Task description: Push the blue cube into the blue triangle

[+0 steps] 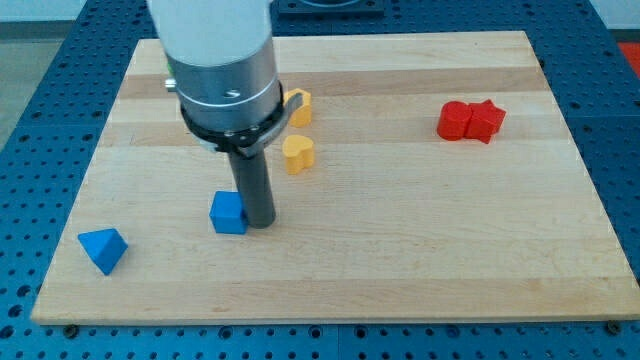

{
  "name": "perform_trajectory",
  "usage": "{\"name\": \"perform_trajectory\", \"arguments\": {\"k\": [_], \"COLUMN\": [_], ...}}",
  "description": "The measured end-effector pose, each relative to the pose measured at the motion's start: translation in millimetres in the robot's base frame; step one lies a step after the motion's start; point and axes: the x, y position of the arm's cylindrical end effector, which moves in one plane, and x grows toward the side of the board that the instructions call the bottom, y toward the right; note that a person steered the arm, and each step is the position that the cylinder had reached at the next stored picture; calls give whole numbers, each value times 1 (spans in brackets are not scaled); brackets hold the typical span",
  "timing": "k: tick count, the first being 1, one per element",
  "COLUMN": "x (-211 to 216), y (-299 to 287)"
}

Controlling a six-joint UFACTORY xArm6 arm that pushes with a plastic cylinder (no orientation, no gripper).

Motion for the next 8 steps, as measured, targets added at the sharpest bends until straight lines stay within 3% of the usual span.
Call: {"name": "perform_trajectory", "arguments": {"k": [5,7,8], "x": [0,-38,-46], "y": [-96,-70,-87]}}
